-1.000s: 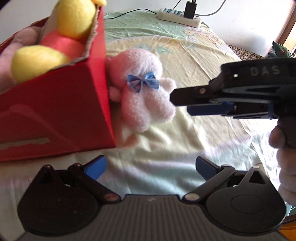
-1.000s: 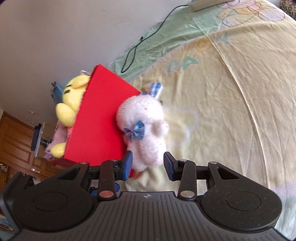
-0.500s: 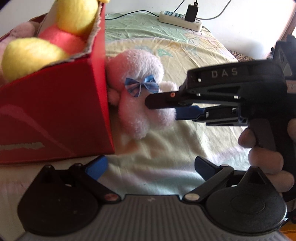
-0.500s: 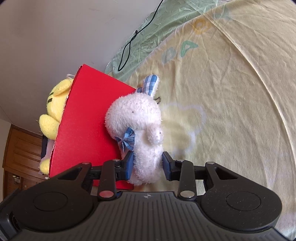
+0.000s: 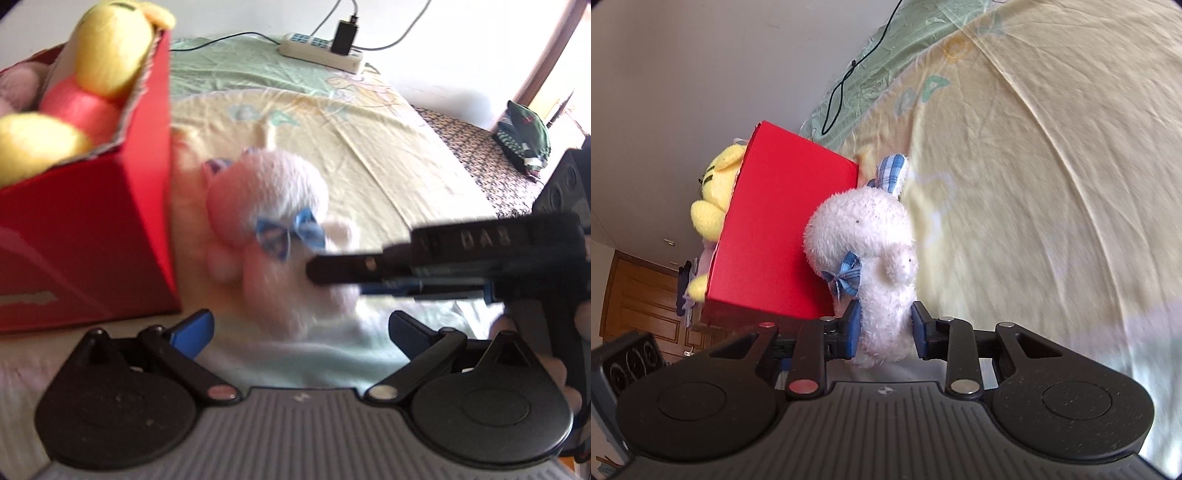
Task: Organize objects
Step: 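Grasp the pink bunny with the blue bow using the right gripper, then lift the pink bunny off the bed with the right gripper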
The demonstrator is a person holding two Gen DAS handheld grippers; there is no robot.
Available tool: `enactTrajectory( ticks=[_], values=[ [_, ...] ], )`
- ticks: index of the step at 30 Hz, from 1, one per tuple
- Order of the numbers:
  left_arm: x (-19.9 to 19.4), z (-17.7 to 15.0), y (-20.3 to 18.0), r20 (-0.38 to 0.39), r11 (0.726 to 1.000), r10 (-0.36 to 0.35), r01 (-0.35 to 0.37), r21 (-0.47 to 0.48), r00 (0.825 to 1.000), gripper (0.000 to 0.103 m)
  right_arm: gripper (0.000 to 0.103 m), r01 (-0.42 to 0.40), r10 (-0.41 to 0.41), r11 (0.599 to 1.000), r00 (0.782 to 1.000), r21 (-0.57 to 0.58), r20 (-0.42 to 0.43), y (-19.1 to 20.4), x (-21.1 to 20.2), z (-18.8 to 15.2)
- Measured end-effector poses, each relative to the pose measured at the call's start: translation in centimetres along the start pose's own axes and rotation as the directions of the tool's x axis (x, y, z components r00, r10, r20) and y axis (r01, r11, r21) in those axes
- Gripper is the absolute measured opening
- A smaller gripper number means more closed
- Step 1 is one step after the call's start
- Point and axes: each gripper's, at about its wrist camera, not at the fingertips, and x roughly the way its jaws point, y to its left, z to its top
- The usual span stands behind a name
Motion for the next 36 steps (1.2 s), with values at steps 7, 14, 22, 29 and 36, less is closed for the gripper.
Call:
enactTrajectory(
  ticks=[7, 14, 22, 29, 36],
  values=[
    [0.8, 0.7, -1.4, -0.003, 0.999, -0.026, 0.026, 0.048, 1.0, 0.101, 0.037, 0.005, -0.005, 1.0, 1.0, 0.018, 0.009, -1.0, -2.1, -0.5],
    [2.1, 1.7, -0.6, -0.019, 1.0, -0.025, 0.025, -0.002, 0.999, 0.101, 0.043, -0.022, 0.017, 0.998, 0.997, 0.065, 0.079, -1.7, -1.8, 1.5],
    [3.1, 2.5, -0.5, -0.034, 0.998, -0.023, 0.021, -0.052, 0.999, 0.098, 0.044, -0.106, 0.104, 0.992, 0.994, 0.069, 0.03, -1.8, 0.8, 2.8],
    [2.9, 2.2, -0.1, -0.04, 0.997, -0.034, 0.031, -0.073, 0.999, 0.094, 0.041, -0.136, 0.137, 0.989, 0.991, 0.06, -0.014, -1.5, 1.1, 2.1],
    [1.8, 1.3, -0.9, -0.035, 0.998, -0.067, 0.067, -0.013, 0.997, 0.085, 0.036, -0.105, 0.106, 0.994, 0.994, 0.027, -0.024, -1.4, 0.2, 0.8]
  ],
)
